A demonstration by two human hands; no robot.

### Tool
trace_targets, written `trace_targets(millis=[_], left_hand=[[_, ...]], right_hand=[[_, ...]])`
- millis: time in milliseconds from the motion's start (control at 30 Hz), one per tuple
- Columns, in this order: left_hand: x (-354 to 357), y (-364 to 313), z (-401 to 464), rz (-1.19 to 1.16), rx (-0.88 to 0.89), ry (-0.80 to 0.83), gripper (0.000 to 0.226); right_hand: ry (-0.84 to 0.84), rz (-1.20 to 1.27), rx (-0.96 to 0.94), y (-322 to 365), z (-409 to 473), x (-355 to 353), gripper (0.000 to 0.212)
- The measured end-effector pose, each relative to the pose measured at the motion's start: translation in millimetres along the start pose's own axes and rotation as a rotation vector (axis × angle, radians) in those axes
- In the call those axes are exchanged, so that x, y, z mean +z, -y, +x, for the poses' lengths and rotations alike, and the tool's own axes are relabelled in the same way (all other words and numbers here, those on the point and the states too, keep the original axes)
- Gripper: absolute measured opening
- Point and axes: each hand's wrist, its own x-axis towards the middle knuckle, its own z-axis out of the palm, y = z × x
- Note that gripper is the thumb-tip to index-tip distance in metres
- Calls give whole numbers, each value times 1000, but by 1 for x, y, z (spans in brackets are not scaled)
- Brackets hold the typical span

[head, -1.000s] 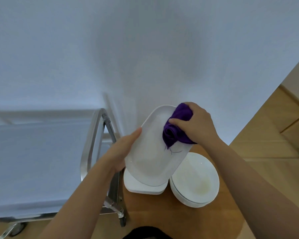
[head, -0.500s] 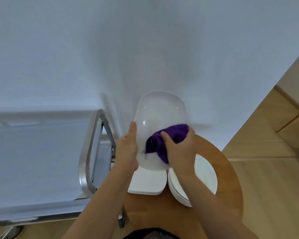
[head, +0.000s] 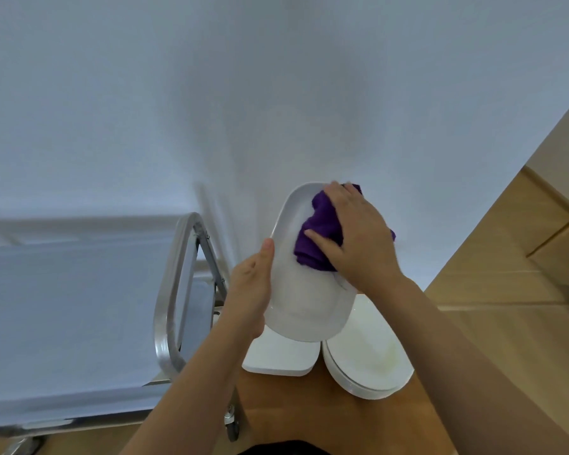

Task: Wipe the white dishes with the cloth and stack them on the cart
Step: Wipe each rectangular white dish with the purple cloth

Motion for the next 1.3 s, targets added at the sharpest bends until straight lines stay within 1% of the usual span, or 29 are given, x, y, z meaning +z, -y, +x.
trace_targets(millis=[33,133,200,333,467,600,733,767,800,833,867,933,967,1000,1033,1067,1100,1133,1167,1200,1233,1267,1300], left_hand=[[3,-1,-2,-26,17,13,43],[7,-2,-4,-81,62,5,44],[5,-1,-4,-117,64,0,45],[-4,-2,-2,-166,1,-23,46],[-8,3,1,-210,-71,-64,50],[-11,2,8,-244,-159,-144,52],[-17,-1,16,-182,-169,-159,61],[-17,0,16,-164,-168,-152,61],[-18,2,15,-134,-163,-150,60],[-18,3,14,-96,-154,-160,56],[-18,3,13,-67,-144,-172,50],[-16,2,12,-65,-134,-169,40],[-14,1,10,-69,-131,-154,38],[-12,0,9,-66,-118,-137,38],[-9,-1,7,-65,-98,-111,39],[-7,-1,6,-62,-77,-81,40],[-5,-2,5,-60,-61,-63,41],[-4,-4,4,-59,-60,-68,42],[-5,-6,4,-59,-74,-90,42],[-5,-7,5,-72,-102,-111,43],[-6,-7,5,-89,-130,-122,43],[-6,-6,4,-101,-150,-122,45],[-5,-6,3,-104,-169,-110,46]], right_hand=[[-5,-16,-33,3,1,7,64],[-37,57,-88,16,-7,27,66],[-10,68,-168,22,-17,39,65],[165,135,-243,25,-37,52,63],[322,231,-215,24,-53,53,63],[423,198,-287,18,-79,48,59],[516,179,-215,10,-97,35,55],[503,141,-214,9,-97,29,49],[443,93,-208,9,-95,23,40],[327,57,-181,10,-92,16,32],[155,38,-129,10,-88,9,29],[-186,48,-18,13,-79,-1,30],[-289,67,17,16,-76,-2,33],[-322,94,24,21,-74,-1,37],[-268,112,11,26,-73,3,42],[-131,101,-11,30,-75,10,49],[54,66,-37,33,-79,17,59],[220,29,-58,33,-85,24,69],[333,23,-59,32,-91,32,77],[390,36,-46,29,-96,38,82],[409,40,-34,26,-101,42,84],[400,27,-26,24,-106,43,85],[356,1,-17,24,-107,44,85]])
